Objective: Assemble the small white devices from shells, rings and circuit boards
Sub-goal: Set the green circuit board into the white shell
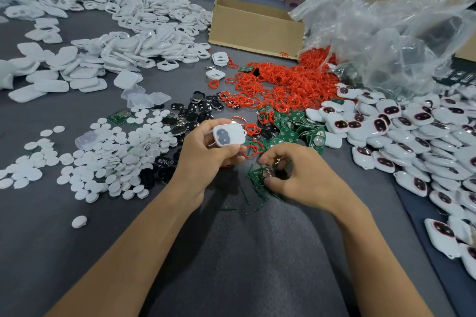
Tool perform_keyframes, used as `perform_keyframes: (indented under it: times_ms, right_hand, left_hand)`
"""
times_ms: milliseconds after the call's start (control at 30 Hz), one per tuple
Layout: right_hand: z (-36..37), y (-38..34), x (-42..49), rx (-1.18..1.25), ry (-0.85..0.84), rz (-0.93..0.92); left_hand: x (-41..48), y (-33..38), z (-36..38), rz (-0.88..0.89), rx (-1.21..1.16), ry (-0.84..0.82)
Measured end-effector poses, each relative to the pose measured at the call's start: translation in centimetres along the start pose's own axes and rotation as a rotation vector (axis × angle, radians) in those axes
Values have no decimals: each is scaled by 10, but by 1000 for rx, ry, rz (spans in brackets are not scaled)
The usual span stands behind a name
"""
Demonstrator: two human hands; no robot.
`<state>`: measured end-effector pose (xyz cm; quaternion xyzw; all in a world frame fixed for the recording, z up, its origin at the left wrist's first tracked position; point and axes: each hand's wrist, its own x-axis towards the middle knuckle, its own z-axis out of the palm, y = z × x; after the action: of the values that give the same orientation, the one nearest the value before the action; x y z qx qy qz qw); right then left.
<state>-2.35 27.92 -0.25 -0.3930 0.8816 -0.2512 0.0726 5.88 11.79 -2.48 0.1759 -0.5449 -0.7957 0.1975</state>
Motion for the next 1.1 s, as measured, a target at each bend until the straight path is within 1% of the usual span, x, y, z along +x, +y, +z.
perform_keyframes:
  times_ms: [100,167,233,333,400,433,467,533,600,667,733,800,867,967,1100]
  right_hand:
    - [0,3,3,-71,10,13]
    - [0,4,3,-45,3,21]
    - [-1,4,3,91,10,47]
    - [-12,9,4,400,81,111]
    - [-26,20,0,501,142,137]
    - [-35,27,-4,512,150,146]
    - [-44,34,-9,491,138,153]
    - [-59,49,-18,367,67,192]
    - [-67,59,-18,202,-38,277]
    - [-69,63,-14,114,-158,361]
    - [-66,61,-8,21,-241,392]
    - [-63,58,-2,-98,-276,395]
    - [-62,55,4,-169,-296,429]
    - [-60,52,10,-201,-344,510]
    - [-57,51,10,-245,-354,538]
  left_hand:
    - [0,0,0,4,6,3]
    - [0,0,0,5,12,5]
    - [0,0,1,5,14,6]
    - [0,0,0,5,16,7]
    - [-1,1,-1,6,10,6]
    - [-1,1,-1,5,9,4]
    - [-1,1,0,5,8,1]
    - [-1,0,1,8,11,-10]
    - [-1,0,2,13,19,-23]
    - [-2,0,3,15,29,-30]
    - [-2,0,2,13,32,-33]
    - [-2,0,1,11,25,-29]
    - [-2,0,1,11,24,-25]
    - [-2,0,1,10,35,-32]
    - [-3,-1,2,7,45,-32]
